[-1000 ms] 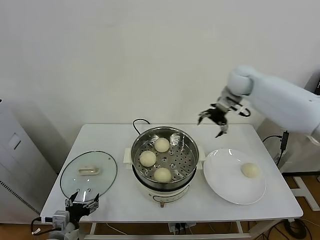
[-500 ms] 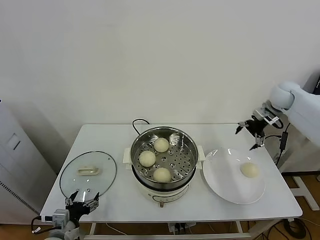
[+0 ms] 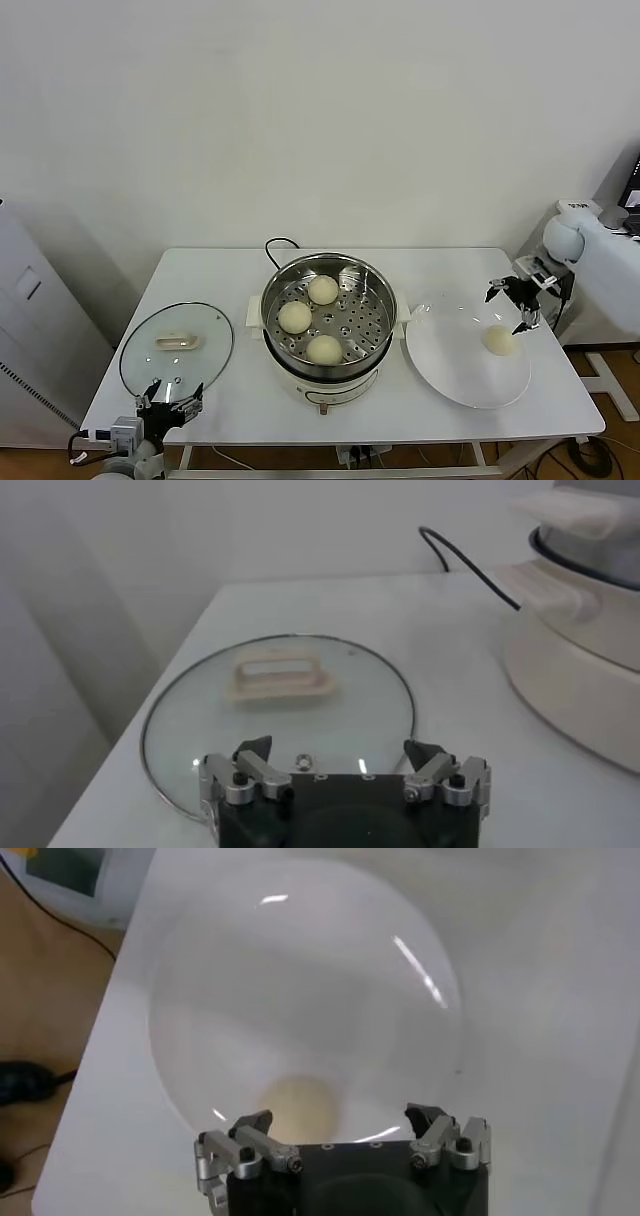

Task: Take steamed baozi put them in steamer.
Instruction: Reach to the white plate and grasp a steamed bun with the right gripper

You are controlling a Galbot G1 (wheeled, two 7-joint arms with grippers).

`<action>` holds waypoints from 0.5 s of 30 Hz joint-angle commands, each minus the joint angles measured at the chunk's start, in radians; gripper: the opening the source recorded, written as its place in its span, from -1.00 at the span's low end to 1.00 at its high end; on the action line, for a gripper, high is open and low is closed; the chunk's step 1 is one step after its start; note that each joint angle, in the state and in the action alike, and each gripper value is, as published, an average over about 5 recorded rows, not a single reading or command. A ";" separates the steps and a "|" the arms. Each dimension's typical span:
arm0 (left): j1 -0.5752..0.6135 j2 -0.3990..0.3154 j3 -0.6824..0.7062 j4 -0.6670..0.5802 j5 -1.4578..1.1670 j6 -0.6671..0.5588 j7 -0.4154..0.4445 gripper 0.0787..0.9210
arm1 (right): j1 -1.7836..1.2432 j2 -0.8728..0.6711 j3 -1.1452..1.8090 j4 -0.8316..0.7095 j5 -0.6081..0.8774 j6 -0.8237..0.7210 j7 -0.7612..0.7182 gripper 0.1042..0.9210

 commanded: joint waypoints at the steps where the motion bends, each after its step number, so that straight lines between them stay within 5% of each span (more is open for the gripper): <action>1: 0.002 0.000 0.000 0.002 0.000 -0.003 0.001 0.77 | -0.137 0.038 0.125 -0.063 -0.100 0.004 0.057 0.76; 15: 0.001 -0.004 0.007 0.012 0.000 -0.006 0.003 0.77 | -0.175 0.052 0.179 -0.088 -0.150 -0.021 0.087 0.76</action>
